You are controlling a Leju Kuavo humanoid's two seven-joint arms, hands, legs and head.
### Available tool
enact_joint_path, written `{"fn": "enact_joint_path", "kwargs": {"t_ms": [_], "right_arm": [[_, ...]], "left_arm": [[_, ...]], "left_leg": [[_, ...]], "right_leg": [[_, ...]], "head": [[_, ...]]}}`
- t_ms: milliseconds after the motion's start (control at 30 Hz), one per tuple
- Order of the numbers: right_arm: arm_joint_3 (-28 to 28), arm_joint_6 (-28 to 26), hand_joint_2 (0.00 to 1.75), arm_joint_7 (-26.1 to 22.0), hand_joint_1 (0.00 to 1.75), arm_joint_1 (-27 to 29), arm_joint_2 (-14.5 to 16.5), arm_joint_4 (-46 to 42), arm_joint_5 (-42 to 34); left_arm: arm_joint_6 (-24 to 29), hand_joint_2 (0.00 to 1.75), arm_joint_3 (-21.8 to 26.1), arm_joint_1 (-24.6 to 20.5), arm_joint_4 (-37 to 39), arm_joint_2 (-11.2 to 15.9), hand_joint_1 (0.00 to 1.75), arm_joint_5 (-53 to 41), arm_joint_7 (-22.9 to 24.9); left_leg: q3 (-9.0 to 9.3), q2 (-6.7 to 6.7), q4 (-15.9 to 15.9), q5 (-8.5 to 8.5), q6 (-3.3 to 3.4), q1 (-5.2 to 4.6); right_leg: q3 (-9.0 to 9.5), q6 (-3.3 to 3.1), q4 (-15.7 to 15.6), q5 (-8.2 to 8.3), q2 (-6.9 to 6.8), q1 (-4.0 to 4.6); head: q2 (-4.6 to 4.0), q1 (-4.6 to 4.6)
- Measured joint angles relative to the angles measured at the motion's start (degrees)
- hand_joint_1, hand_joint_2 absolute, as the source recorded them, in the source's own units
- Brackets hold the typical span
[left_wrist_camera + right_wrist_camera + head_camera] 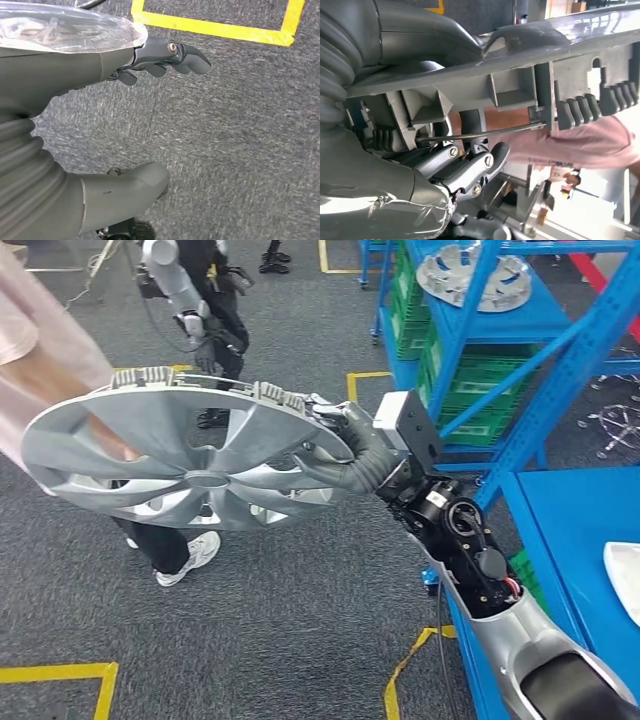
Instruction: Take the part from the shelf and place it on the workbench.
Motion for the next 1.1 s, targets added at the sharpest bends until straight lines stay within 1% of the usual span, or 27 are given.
{"fn": "enact_joint_path", "kwargs": {"t_ms": [67, 100, 133, 200, 233, 267, 300, 333, 367, 433, 467, 500, 533, 567, 600, 667, 700, 733, 767, 800, 833, 867, 933, 967, 1000, 1067, 1100], "right_arm": [[-0.01, 0.00, 1.75, -0.04, 1.75, -0.09, 0.00, 0.00, 0.00], [-0.02, 0.01, 1.75, -0.07, 1.75, -0.16, 0.00, 0.00, 0.00], [-0.05, 0.00, 1.75, -0.10, 1.75, -0.23, 0.00, 0.00, 0.00], [-0.14, -0.01, 1.75, -0.17, 1.75, -0.28, -0.01, 0.01, -0.01], [-0.18, -0.02, 1.75, -0.21, 1.75, -0.23, -0.01, 0.02, -0.01], [-0.21, -0.02, 1.75, -0.22, 1.75, -0.11, -0.01, 0.04, -0.01], [-0.22, -0.01, 1.75, -0.22, 1.75, 0.02, -0.01, 0.05, 0.00], [-0.21, -0.01, 1.75, -0.22, 1.75, 0.14, -0.01, 0.06, 0.00], [-0.21, -0.01, 1.75, -0.21, 1.75, 0.20, -0.01, 0.07, 0.00], [-0.23, -0.01, 1.75, -0.23, 1.75, 0.14, -0.01, 0.05, 0.00], [-0.25, -0.01, 1.75, -0.25, 1.75, 0.09, -0.01, 0.04, -0.01], [-0.26, -0.01, 1.75, -0.28, 1.75, 0.07, -0.01, 0.03, -0.01], [-0.25, -0.01, 1.75, -0.31, 1.75, 0.07, -0.01, 0.02, -0.01], [-0.23, -0.01, 1.75, -0.32, 1.75, 0.07, -0.01, 0.02, -0.01], [-0.19, -0.01, 1.75, -0.31, 1.75, 0.07, 0.00, 0.01, 0.00], [-0.16, -0.01, 1.75, -0.33, 1.75, 0.01, 0.01, 0.01, 0.00], [-0.16, -0.01, 1.75, -0.35, 1.75, -0.02, 0.02, 0.00, 0.00], [-0.17, -0.01, 1.75, -0.36, 1.75, -0.02, 0.02, 0.00, 0.00], [-0.16, -0.01, 1.75, -0.35, 1.75, 0.03, 0.01, 0.00, 0.00], [-0.14, -0.01, 1.75, -0.33, 1.75, 0.12, 0.01, 0.01, 0.00], [-0.11, -0.01, 1.75, -0.31, 1.75, 0.19, 0.01, 0.01, 0.00], [-0.09, -0.01, 1.75, -0.31, 1.75, 0.23, 0.01, 0.01, 0.00], [-0.09, -0.01, 1.75, -0.32, 1.75, 0.20, 0.02, -0.01, 0.00], [-0.09, -0.03, 1.75, -0.32, 1.75, 0.15, 0.02, -0.01, 0.00], [-0.09, -0.04, 1.75, -0.32, 1.75, 0.11, 0.02, -0.01, 0.00], [-0.07, -0.08, 1.75, -0.31, 1.75, 0.07, 0.02, 0.00, 0.00], [-0.07, -0.09, 1.75, -0.32, 1.75, 0.07, 0.02, -0.01, 0.00]], "left_arm": [[0.02, 1.75, -0.03, 0.08, 0.00, 0.01, 0.00, -0.01, -0.01], [0.02, 1.75, -0.08, 0.11, 0.00, 0.03, 0.00, -0.01, -0.01], [0.03, 1.75, -0.19, 0.08, 0.00, 0.05, 0.00, -0.01, -0.01], [0.10, 1.75, -0.48, -0.10, 0.00, 0.07, 0.00, -0.02, -0.01], [0.13, 1.75, -0.59, -0.19, 0.00, 0.06, 0.00, -0.02, -0.01], [0.15, 1.75, -0.66, -0.20, 0.00, 0.03, 0.00, -0.02, -0.01], [0.15, 1.75, -0.68, -0.17, 0.00, -0.02, 0.00, -0.03, -0.01], [0.15, 1.75, -0.68, -0.13, 0.00, -0.07, 0.00, -0.03, -0.01], [0.16, 1.75, -0.68, -0.10, 0.00, -0.10, 0.00, -0.03, -0.01], [0.23, 1.75, -0.69, -0.11, 0.00, -0.16, 0.00, -0.02, -0.01], [0.26, 1.75, -0.69, -0.11, 0.00, -0.20, 0.00, -0.02, -0.01], [0.28, 1.75, -0.70, -0.06, 0.00, -0.24, 0.00, -0.02, -0.01], [0.28, 1.75, -0.70, 0.04, 0.01, -0.27, 0.00, -0.02, -0.01], [0.28, 1.75, -0.71, 0.17, 0.01, -0.21, 0.00, -0.03, -0.01], [0.29, 1.75, -0.72, 0.31, 0.02, -0.19, 0.00, -0.04, -0.01], [0.31, 1.75, -0.73, 0.28, 0.02, -0.03, 0.00, -0.04, -0.01], [0.32, 1.75, -0.73, 0.17, 0.02, -0.02, 0.00, -0.04, -0.01], [0.32, 1.75, -0.75, 0.05, 0.02, -0.02, 0.00, -0.04, -0.01], [0.31, 1.75, -0.77, 0.01, 0.02, -0.05, 0.00, -0.05, -0.01], [0.31, 1.75, -0.80, 0.06, 0.02, -0.11, 0.00, -0.07, -0.01], [0.31, 1.75, -0.82, 0.12, 0.02, -0.11, 0.00, -0.08, -0.01], [0.31, 1.75, -0.83, 0.16, 0.02, -0.05, 0.00, -0.08, -0.01], [0.32, 1.75, -0.86, 0.09, 0.02, 0.07, 0.00, -0.08, -0.01], [0.32, 1.75, -0.87, 0.02, 0.02, 0.09, 0.00, -0.08, 0.00], [0.32, 1.75, -0.90, -0.02, 0.02, 0.09, 0.00, -0.08, 0.02], [0.32, 1.75, -0.95, 0.04, 0.02, 0.09, 0.00, -0.07, 0.05], [0.32, 1.75, -0.96, 0.13, 0.02, 0.11, 0.00, -0.06, 0.07]], "left_leg": [[-0.05, -1.33, 0.11, 0.07, 1.08, -0.11], [-0.02, -1.86, 0.05, 0.10, 1.45, -0.09], [0.02, -2.41, -0.02, 0.17, 1.82, -0.03], [0.08, -3.49, -0.08, 0.26, 2.40, -0.06], [0.08, -4.10, -0.08, 0.26, 2.61, -0.18], [0.11, -4.79, -0.07, 0.26, 2.73, -0.31], [0.15, -5.57, -0.06, 0.25, 2.77, -0.42], [0.21, -6.38, -0.05, 0.24, 2.78, -0.50], [0.30, -7.18, -0.04, 0.24, 2.78, -0.53], [0.34, -8.65, 0.01, 0.27, 2.68, -0.55], [0.21, -9.31, 0.04, 0.33, 2.52, -0.52], [-0.02, -9.96, 0.05, 0.46, 2.26, -0.44], [-0.26, -10.61, -0.03, 0.66, 1.90, -0.35], [-0.46, -11.17, -0.18, 0.86, 1.50, -0.28], [-0.67, -10.71, -0.08, 0.77, 1.18, -0.31], [-2.24, -7.63, 2.92, -1.22, 0.56, -0.54], [-3.91, -5.71, 6.41, -3.12, 0.28, -0.52], [-5.96, -4.63, 10.65, -5.06, -0.06, -0.44], [-7.84, -4.19, 14.50, -6.44, -0.38, -0.28], [-8.92, -3.98, 16.68, -6.86, -0.65, -0.09], [-8.77, -3.78, 16.44, -6.16, -0.90, 0.11], [-7.30, -3.38, 13.68, -4.53, -1.10, 0.29], [-2.59, -1.34, 5.09, -1.01, -1.24, 0.35], [-0.92, -0.61, 1.95, -0.03, -0.94, 0.25], [-0.10, -0.26, 0.37, 0.27, -0.48, 0.10], [-0.09, -1.35, 0.14, 0.13, 0.71, -0.08], [-0.05, -1.92, 0.15, 0.10, 1.17, -0.02]], "right_leg": [[0.28, 0.56, 0.00, -0.33, -0.61, -0.08], [0.12, 0.85, 0.49, -0.89, -0.04, -0.24], [-0.53, 1.09, 2.03, -2.01, 1.09, -0.42], [-3.59, 1.30, 8.81, -5.64, 3.92, -0.55], [-5.67, 1.25, 13.27, -7.45, 4.70, -0.53], [-7.44, 1.14, 16.78, -8.48, 5.10, -0.48], [-8.44, 0.96, 18.43, -8.39, 5.35, -0.46], [-8.43, 0.69, 17.76, -7.16, 5.58, -0.44], [-7.36, 0.36, 14.79, -4.96, 6.01, -0.41], [-4.09, -0.34, 6.56, -0.59, 8.33, -0.43], [-2.78, -0.56, 3.47, 0.46, 9.36, -0.41], [-1.92, -0.68, 1.74, 0.74, 10.01, -0.38], [-1.51, -0.73, 1.20, 0.54, 9.90, -0.32], [-1.17, -0.81, 0.71, 0.55, 9.23, -0.36], [-0.87, -0.94, 0.27, 0.78, 8.53, -0.47], [-0.49, -1.28, -0.66, 1.32, 7.04, -0.71], [-0.41, -1.40, -0.85, 1.43, 6.23, -0.66], [-0.44, -1.51, -0.88, 1.42, 5.44, -0.62], [-0.47, -1.54, -0.87, 1.38, 4.63, -0.59], [-0.49, -1.53, -0.84, 1.33, 3.87, -0.60], [-0.51, -1.44, -0.79, 1.26, 3.16, -0.63], [-0.49, -1.29, -0.68, 1.14, 2.49, -0.69], [-0.44, -0.68, -0.29, 0.69, 1.30, -0.67], [-0.41, -0.32, -0.08, 0.42, 0.80, -0.57], [-0.32, 0.04, 0.08, 0.17, 0.37, -0.40], [0.01, 0.62, 0.12, -0.16, -0.55, -0.28], [0.07, 0.94, 0.29, -0.48, -0.48, -0.40]], "head": [[0.00, 0.39], [0.00, 0.53], [0.00, 0.69], [0.00, 1.19], [0.00, 1.49], [0.00, 1.72], [0.00, 1.92], [0.00, 2.06], [0.00, 2.20], [0.00, 2.41], [0.00, 2.47], [0.00, 2.51], [0.00, 2.52], [0.00, 2.60], [0.00, 2.56], [0.00, 1.90], [0.00, 1.45], [0.00, 1.00], [0.00, 0.71], [0.00, 0.49], [0.00, 0.30], [0.00, 0.15], [0.00, -0.15], [0.00, -0.19], [0.00, -0.11], [0.00, 0.21], [0.00, 0.35]]}}
